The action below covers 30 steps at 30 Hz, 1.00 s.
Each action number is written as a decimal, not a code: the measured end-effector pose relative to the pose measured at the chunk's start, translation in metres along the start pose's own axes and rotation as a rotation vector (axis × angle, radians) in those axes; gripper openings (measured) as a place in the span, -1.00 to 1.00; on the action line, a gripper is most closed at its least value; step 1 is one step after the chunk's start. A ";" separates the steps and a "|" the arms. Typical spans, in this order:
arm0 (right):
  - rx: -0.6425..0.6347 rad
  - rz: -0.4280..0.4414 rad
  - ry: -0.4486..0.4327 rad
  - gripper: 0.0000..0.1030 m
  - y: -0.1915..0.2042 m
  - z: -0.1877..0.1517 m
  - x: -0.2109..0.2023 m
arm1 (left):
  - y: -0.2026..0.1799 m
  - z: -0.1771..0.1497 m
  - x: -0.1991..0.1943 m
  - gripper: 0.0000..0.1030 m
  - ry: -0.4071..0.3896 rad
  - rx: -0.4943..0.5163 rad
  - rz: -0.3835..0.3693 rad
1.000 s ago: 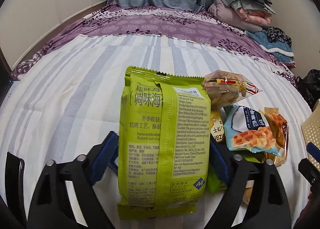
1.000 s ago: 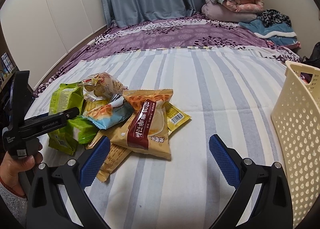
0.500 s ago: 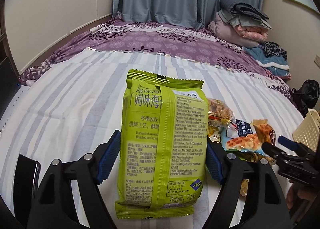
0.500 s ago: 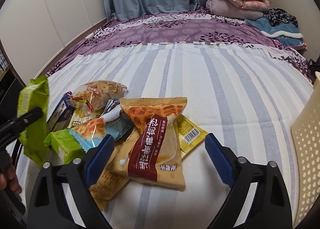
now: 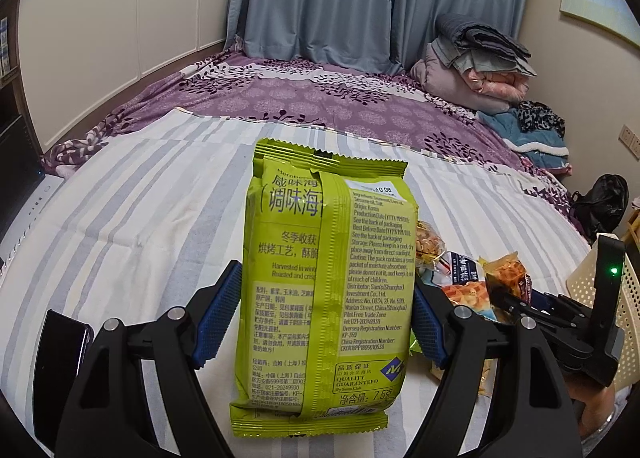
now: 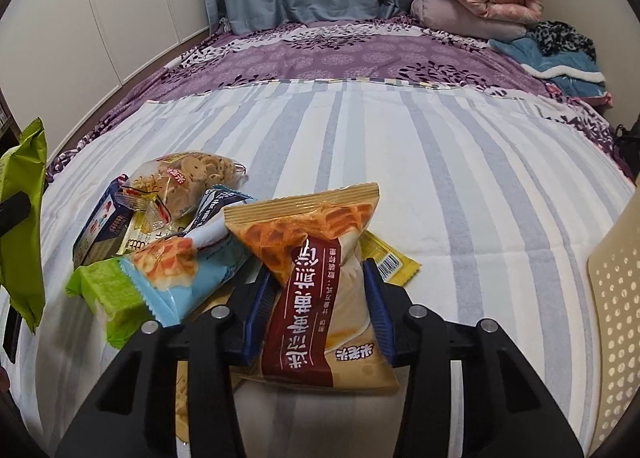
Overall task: Organize snacks
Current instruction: 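Carry the brown-red bag with the right tool into the cream basket and release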
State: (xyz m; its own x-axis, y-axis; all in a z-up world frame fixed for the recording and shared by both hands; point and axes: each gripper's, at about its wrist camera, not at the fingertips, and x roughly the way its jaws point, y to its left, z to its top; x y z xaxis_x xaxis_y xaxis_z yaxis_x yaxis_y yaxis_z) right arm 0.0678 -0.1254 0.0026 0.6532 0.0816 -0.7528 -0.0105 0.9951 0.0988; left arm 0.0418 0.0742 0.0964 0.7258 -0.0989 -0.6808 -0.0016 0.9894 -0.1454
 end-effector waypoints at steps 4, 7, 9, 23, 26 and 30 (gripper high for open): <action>0.004 0.000 -0.037 -0.14 -0.005 -0.001 -0.019 | -0.004 0.001 -0.006 0.52 -0.009 0.009 -0.013; 0.023 0.007 -0.069 -0.14 -0.010 -0.001 -0.035 | -0.008 0.004 -0.015 0.52 -0.025 0.018 -0.024; 0.037 0.015 -0.092 -0.14 -0.015 -0.001 -0.047 | -0.012 0.006 -0.021 0.52 -0.036 0.023 -0.029; 0.123 -0.008 -0.259 -0.14 -0.064 -0.014 -0.140 | -0.057 0.014 -0.072 0.52 -0.118 0.099 -0.087; 0.147 -0.035 -0.288 -0.14 -0.081 -0.021 -0.161 | -0.070 0.014 -0.084 0.52 -0.135 0.120 -0.103; 0.185 -0.083 -0.335 -0.14 -0.108 -0.032 -0.190 | -0.090 0.015 -0.096 0.52 -0.150 0.147 -0.135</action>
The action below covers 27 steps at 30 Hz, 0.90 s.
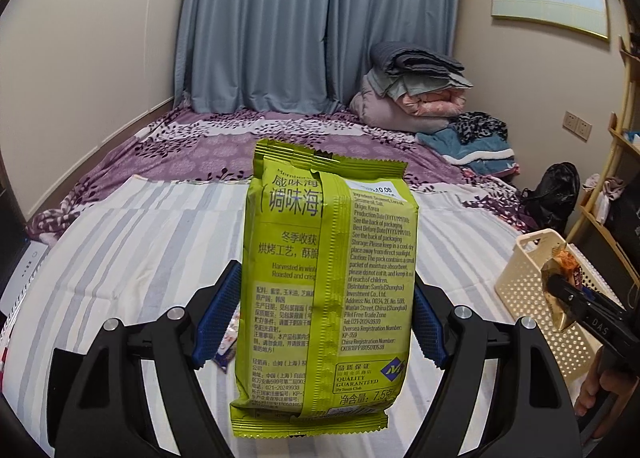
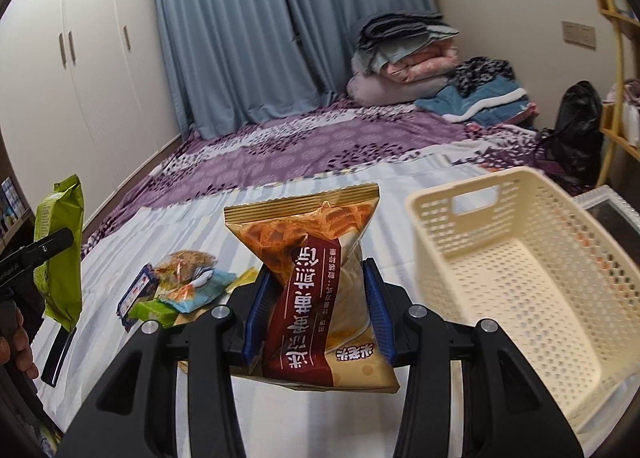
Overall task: Organize snacks
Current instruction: 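Carry the brown-red bag with the right tool into the cream basket and release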
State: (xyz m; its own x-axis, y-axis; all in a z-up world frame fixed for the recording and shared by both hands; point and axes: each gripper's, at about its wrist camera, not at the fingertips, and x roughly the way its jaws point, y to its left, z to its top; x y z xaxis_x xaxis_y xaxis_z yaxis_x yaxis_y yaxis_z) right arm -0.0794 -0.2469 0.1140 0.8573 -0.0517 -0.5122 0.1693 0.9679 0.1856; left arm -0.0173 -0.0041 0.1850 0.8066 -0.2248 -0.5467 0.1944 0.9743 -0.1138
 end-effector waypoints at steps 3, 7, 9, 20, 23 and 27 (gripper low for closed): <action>0.022 -0.053 -0.028 -0.14 -0.025 0.001 -0.020 | -0.017 0.003 -0.003 0.52 -0.008 0.020 -0.026; 0.066 -0.140 -0.050 -0.14 -0.063 -0.001 -0.041 | -0.037 0.005 -0.004 0.52 -0.008 0.048 -0.064; 0.098 -0.184 -0.053 -0.14 -0.083 -0.003 -0.048 | -0.047 0.006 -0.003 0.52 -0.006 0.055 -0.090; 0.198 -0.310 -0.005 -0.12 -0.153 -0.023 -0.046 | -0.079 0.007 -0.002 0.52 0.002 0.104 -0.148; 0.197 -0.310 0.000 -0.11 -0.158 -0.026 -0.046 | -0.081 0.007 -0.003 0.52 0.001 0.110 -0.155; 0.205 -0.319 -0.020 0.17 -0.157 -0.031 -0.052 | -0.088 0.009 -0.005 0.52 -0.003 0.123 -0.164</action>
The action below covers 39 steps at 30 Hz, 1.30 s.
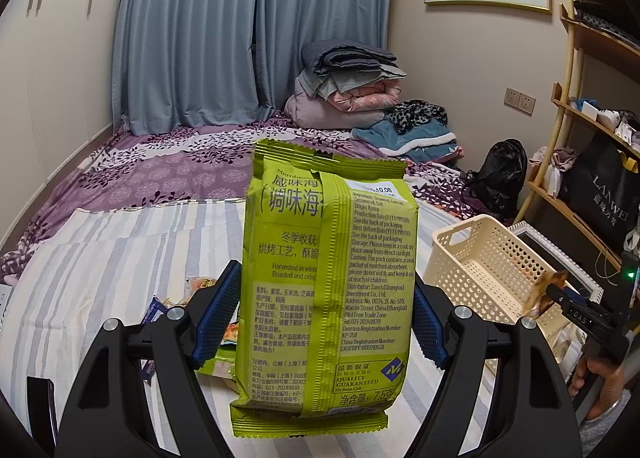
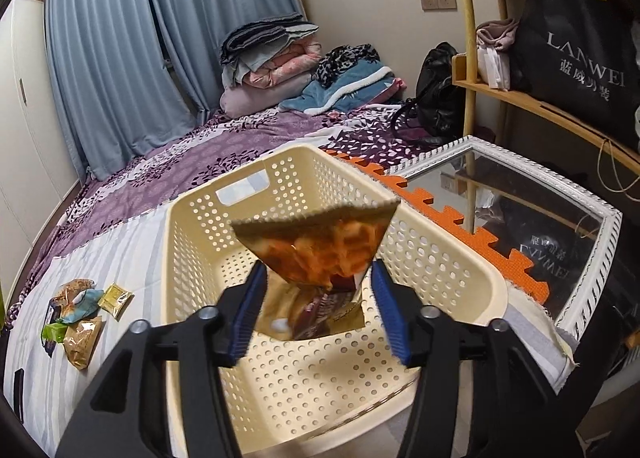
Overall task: Organize snacks
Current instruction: 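Carry the brown-red bag with the right tool into the cream basket and release, then lower the green biscuit bag into the basket and open the left tool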
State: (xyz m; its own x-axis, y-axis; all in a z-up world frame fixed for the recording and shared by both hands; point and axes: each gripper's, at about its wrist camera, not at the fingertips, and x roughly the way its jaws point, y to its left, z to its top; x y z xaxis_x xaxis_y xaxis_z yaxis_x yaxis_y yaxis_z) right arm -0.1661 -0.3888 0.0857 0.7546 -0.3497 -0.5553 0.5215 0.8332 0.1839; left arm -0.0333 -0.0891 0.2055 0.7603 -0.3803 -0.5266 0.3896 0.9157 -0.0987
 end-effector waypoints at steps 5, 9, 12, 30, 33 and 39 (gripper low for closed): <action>0.017 0.001 -0.017 0.17 -0.005 0.000 -0.004 | -0.008 0.002 0.000 0.52 0.000 0.021 -0.015; 0.035 0.005 -0.030 0.17 -0.012 0.000 -0.006 | -0.014 0.004 0.000 0.52 0.001 0.043 -0.039; 0.047 0.007 -0.041 0.20 -0.017 0.000 -0.010 | -0.031 0.008 0.003 0.53 -0.001 0.071 -0.069; 0.143 -0.017 -0.076 0.31 -0.066 -0.007 -0.026 | -0.191 0.010 0.070 0.53 0.095 0.229 -0.383; 0.153 -0.025 -0.075 0.31 -0.072 -0.009 -0.028 | -0.217 0.001 0.085 0.53 0.135 0.242 -0.435; 0.180 -0.049 -0.072 0.31 -0.084 -0.013 -0.029 | -0.261 -0.018 0.105 0.53 0.172 0.290 -0.509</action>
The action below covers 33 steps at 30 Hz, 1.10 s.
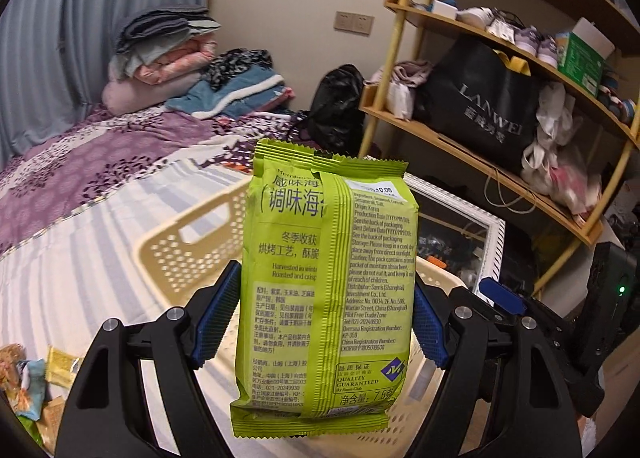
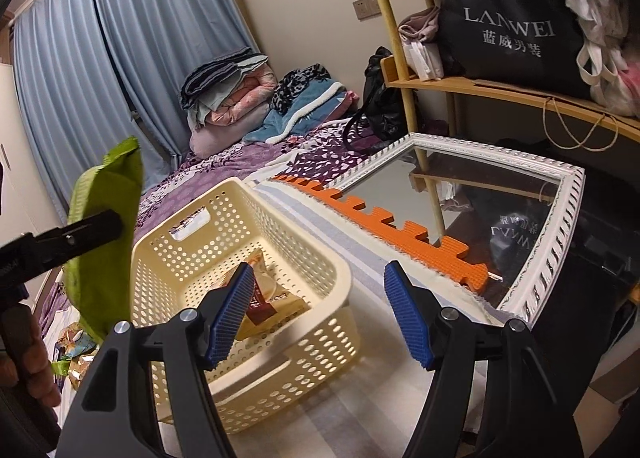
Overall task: Organize snacks
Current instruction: 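Lower the green biscuit bag into the basket and open the left tool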
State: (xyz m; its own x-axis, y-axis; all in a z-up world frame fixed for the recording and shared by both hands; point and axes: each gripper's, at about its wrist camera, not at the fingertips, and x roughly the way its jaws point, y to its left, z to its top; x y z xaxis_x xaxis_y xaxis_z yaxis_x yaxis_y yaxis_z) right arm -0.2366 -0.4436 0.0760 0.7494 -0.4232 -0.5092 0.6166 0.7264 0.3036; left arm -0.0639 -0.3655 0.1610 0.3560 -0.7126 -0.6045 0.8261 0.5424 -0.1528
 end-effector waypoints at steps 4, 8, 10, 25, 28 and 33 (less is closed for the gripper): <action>0.013 -0.015 0.002 0.31 -0.006 0.001 0.000 | -0.014 -0.005 0.021 0.56 0.039 0.029 -0.029; 0.021 -0.027 0.001 0.31 -0.009 0.001 0.001 | -0.015 -0.012 0.027 0.88 0.056 0.027 -0.039; 0.023 -0.029 0.002 0.31 -0.009 0.002 0.001 | -0.014 -0.013 0.027 0.88 0.061 0.024 -0.041; -0.029 0.015 -0.018 0.50 0.028 0.006 -0.008 | 0.025 -0.008 -0.015 0.93 0.017 -0.037 0.049; -0.036 0.027 -0.023 0.65 0.038 0.007 -0.011 | 0.034 -0.009 -0.029 0.94 -0.002 -0.047 0.075; -0.068 0.060 -0.024 0.81 0.059 0.009 -0.015 | 0.057 -0.013 -0.052 0.94 -0.021 -0.087 0.119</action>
State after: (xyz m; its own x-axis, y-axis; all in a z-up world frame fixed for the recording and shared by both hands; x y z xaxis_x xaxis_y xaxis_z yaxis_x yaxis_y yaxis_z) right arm -0.2089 -0.3990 0.1084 0.7905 -0.3902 -0.4721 0.5531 0.7858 0.2768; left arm -0.0412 -0.2917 0.1736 0.4586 -0.6498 -0.6062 0.7372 0.6591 -0.1488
